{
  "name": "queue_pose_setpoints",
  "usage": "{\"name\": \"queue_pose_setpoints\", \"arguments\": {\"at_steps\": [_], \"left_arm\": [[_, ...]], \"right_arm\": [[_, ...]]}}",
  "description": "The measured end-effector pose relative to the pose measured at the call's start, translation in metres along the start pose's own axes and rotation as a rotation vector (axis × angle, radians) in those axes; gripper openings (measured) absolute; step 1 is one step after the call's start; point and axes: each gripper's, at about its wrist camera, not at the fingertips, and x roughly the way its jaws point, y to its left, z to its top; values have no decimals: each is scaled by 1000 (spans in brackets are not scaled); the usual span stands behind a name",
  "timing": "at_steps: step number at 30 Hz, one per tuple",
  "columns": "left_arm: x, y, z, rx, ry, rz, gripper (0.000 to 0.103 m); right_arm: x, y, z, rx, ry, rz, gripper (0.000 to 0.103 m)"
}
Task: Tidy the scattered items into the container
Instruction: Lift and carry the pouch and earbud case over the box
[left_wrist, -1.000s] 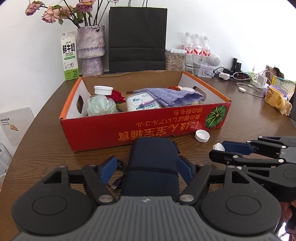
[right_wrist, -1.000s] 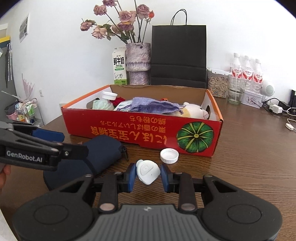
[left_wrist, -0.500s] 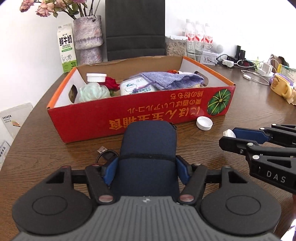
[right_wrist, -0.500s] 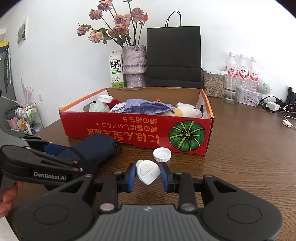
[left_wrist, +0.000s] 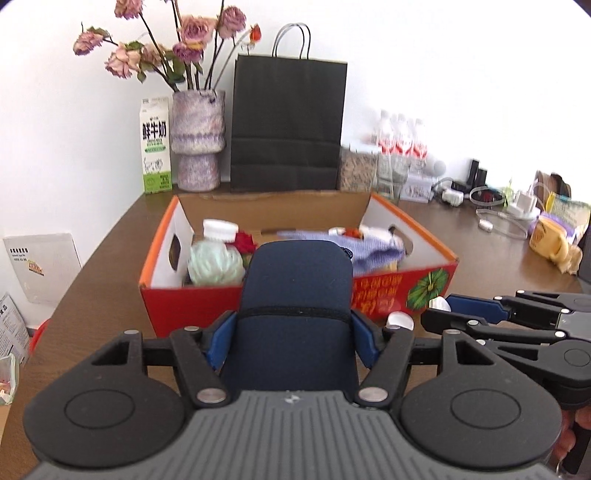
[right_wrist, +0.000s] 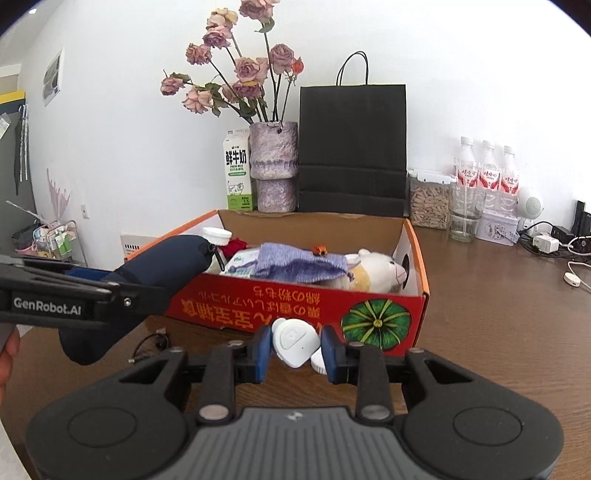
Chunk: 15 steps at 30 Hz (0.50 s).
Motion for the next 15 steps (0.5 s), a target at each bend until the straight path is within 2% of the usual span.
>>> {"name": "queue_pose_setpoints", "arguments": {"at_steps": [7, 15], "left_arm": [[17, 9, 41, -85, -84, -3, 66], [76, 14, 81, -138, -122, 30, 66]], "right_arm": [[19, -7, 44, 9, -91, -23, 28], [79, -20, 89, 34, -145, -69, 28]]}}
